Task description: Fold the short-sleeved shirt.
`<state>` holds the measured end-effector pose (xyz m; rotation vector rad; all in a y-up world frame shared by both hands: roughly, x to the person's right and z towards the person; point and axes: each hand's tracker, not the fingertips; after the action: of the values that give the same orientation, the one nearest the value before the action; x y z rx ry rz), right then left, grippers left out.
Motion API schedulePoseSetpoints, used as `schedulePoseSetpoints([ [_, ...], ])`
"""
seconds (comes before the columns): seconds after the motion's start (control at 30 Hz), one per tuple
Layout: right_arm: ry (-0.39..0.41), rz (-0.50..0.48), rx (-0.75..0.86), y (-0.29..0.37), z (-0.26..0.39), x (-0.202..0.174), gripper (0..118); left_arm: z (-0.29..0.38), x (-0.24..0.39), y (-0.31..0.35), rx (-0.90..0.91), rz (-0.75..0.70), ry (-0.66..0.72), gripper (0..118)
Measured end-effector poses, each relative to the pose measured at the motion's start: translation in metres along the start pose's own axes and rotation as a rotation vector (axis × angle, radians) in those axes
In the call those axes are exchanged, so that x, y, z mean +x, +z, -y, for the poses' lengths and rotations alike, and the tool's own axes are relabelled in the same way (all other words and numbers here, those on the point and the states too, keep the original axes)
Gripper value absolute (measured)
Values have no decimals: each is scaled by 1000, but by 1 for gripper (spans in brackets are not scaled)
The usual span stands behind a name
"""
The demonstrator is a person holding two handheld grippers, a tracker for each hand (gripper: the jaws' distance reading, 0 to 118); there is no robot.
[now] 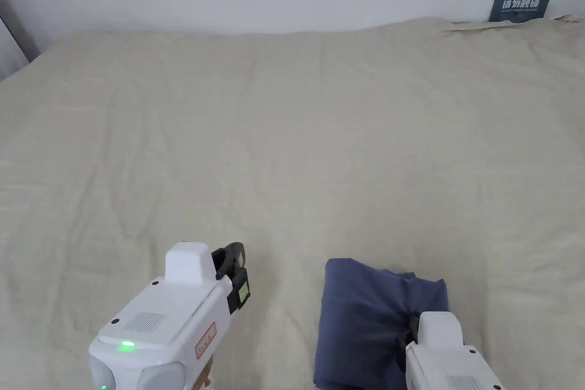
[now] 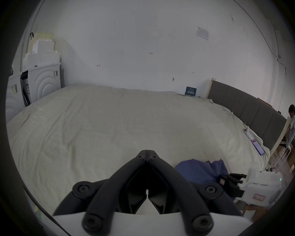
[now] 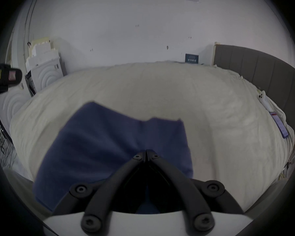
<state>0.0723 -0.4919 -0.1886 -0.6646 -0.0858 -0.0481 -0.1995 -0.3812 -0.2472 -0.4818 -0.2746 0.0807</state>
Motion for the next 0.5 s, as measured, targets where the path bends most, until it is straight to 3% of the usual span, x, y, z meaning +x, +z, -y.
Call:
schedulePoseSetpoints([
  [0.07, 11, 8, 29, 1, 7, -4, 0, 3, 3, -5, -45, 30, 4, 1],
  [0.3, 28, 7, 35, -16, 18, 11, 0, 16, 20, -38, -289, 158, 50, 33],
  [0.37, 35, 5, 43, -17, 20, 13, 0, 20, 28, -49, -359, 210, 76, 69],
  [0.4, 36, 3, 44, -18, 23, 14, 0, 22, 31, -54, -382, 238, 90, 78],
  [0.43, 38, 1, 44, -19, 23, 15, 0, 24, 34, -60, -410, 265, 95, 86],
  [0.5, 35, -4, 43, -20, 23, 18, 0, 28, 38, -72, -451, 301, 119, 89],
])
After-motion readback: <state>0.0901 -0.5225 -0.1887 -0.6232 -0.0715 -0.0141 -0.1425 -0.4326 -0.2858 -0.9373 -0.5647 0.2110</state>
